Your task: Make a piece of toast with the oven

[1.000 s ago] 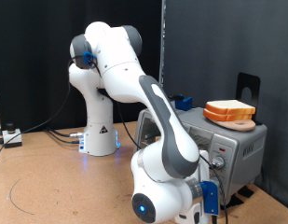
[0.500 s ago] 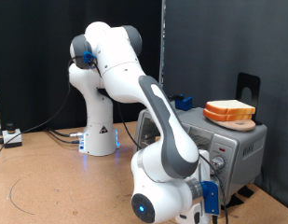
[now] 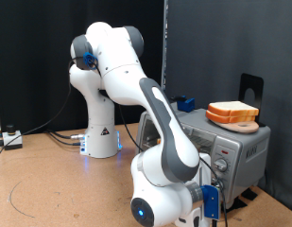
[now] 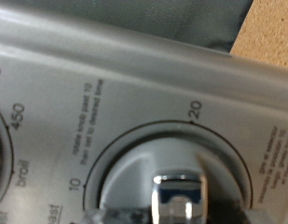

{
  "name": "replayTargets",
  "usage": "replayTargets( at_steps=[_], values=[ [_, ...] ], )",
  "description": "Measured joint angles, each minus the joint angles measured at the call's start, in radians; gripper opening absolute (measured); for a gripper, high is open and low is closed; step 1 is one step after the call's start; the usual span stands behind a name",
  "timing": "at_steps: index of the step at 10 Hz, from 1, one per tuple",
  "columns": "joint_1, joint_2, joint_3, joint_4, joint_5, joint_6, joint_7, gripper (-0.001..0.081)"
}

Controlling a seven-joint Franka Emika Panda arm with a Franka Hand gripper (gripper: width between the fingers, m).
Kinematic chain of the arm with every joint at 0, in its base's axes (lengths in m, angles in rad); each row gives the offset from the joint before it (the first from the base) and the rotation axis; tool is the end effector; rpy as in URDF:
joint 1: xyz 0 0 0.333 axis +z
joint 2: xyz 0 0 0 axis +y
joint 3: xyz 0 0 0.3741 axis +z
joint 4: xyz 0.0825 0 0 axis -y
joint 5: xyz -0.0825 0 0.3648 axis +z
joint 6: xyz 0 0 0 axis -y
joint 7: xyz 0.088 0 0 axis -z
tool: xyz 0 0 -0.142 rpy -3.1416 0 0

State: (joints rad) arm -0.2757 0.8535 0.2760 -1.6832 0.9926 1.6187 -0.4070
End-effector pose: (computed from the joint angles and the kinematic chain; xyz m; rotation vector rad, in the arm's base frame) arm 0.6181 0.0933 0.1820 -1.7857 0.1571 0.6261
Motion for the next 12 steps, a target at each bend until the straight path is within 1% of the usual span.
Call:
replayTargets(
  at_steps=[1, 3, 5, 6, 9, 11, 12],
  values=[
    [-0.001, -0.019, 0.003, -0.022, 0.005, 0.029, -0.093, 0.0092],
    [-0.007, -0.061, 0.011, -0.083, 0.04, 0.093, -0.315, 0.0092],
    [-0.022, -0.079, 0.022, -0.128, 0.09, 0.13, -0.536, 0.0093],
    [-0.028, -0.082, 0.024, -0.14, 0.111, 0.135, -0.589, 0.0095],
    [-0.029, -0.085, 0.024, -0.147, 0.119, 0.14, -0.588, 0.0095],
    [-0.029, -0.086, 0.022, -0.145, 0.118, 0.145, -0.558, 0.0095],
    [-0.031, -0.095, 0.02, -0.144, 0.118, 0.145, -0.533, 0.0141]
  ],
)
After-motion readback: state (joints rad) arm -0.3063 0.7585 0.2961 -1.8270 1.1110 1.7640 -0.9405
